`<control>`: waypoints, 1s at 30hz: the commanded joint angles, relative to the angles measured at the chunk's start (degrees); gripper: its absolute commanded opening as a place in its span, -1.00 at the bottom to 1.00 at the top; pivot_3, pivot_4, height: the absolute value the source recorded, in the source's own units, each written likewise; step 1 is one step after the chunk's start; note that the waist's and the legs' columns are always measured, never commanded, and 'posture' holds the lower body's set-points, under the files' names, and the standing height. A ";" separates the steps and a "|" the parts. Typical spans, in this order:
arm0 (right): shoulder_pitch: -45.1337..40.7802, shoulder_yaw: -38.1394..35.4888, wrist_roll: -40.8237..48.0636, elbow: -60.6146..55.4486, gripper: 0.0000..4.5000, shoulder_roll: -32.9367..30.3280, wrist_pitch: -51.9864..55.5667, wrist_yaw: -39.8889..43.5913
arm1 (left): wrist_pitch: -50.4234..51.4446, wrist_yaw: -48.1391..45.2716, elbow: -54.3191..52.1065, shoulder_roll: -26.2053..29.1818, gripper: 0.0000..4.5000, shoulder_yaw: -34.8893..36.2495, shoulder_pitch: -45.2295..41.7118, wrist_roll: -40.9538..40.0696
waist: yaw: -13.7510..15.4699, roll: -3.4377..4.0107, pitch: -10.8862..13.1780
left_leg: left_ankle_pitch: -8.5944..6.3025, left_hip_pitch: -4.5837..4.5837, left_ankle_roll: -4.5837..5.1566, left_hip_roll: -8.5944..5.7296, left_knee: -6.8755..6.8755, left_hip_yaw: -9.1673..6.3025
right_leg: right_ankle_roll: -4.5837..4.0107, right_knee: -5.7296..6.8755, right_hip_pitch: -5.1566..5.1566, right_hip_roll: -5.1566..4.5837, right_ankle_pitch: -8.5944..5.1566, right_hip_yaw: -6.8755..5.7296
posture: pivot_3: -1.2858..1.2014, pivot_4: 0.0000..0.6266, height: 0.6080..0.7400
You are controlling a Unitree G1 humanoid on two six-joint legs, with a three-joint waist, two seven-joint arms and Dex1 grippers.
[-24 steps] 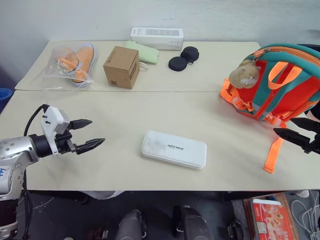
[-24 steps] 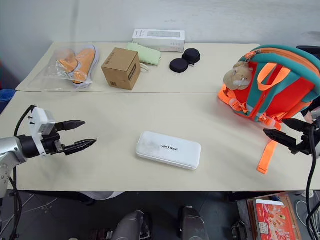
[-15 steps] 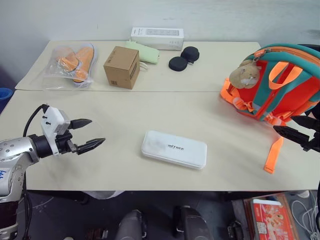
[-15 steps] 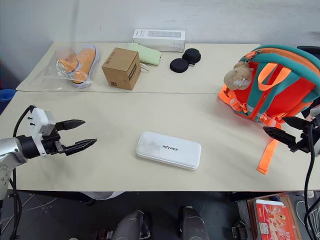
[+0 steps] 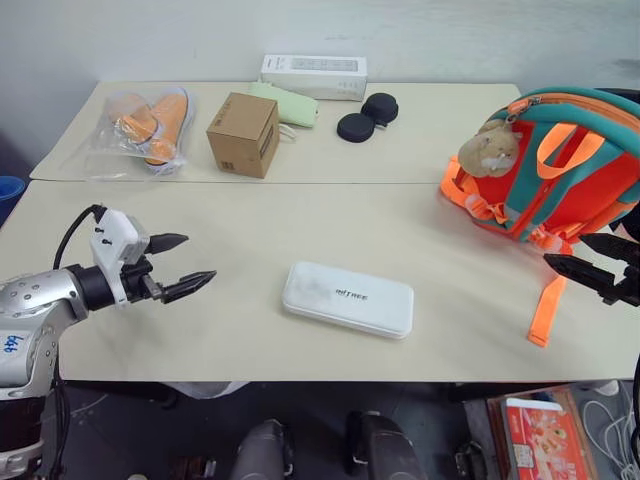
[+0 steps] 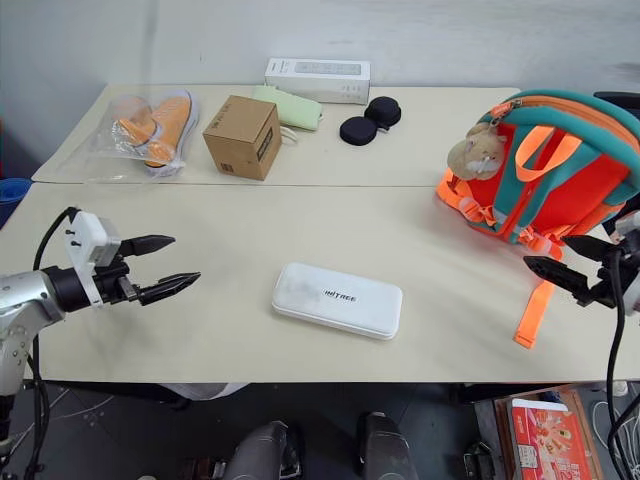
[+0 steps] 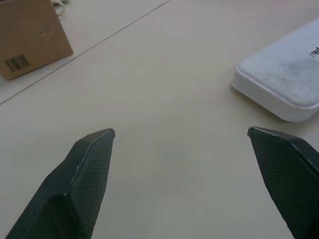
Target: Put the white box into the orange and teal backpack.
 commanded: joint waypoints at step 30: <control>-6.28 32.55 -13.06 -10.01 -1.00 7.90 -9.51 5.95 | -8.19 -8.70 8.66 -13.33 -0.99 -25.26 -14.79 14.04 | 0.13 -0.03 0.01 | 0.04 -0.10 0.12 -0.05 0.30 0.09 | 0.14 0.09 -0.02 0.04 0.08 -0.31 | 0.03 -0.52 1.00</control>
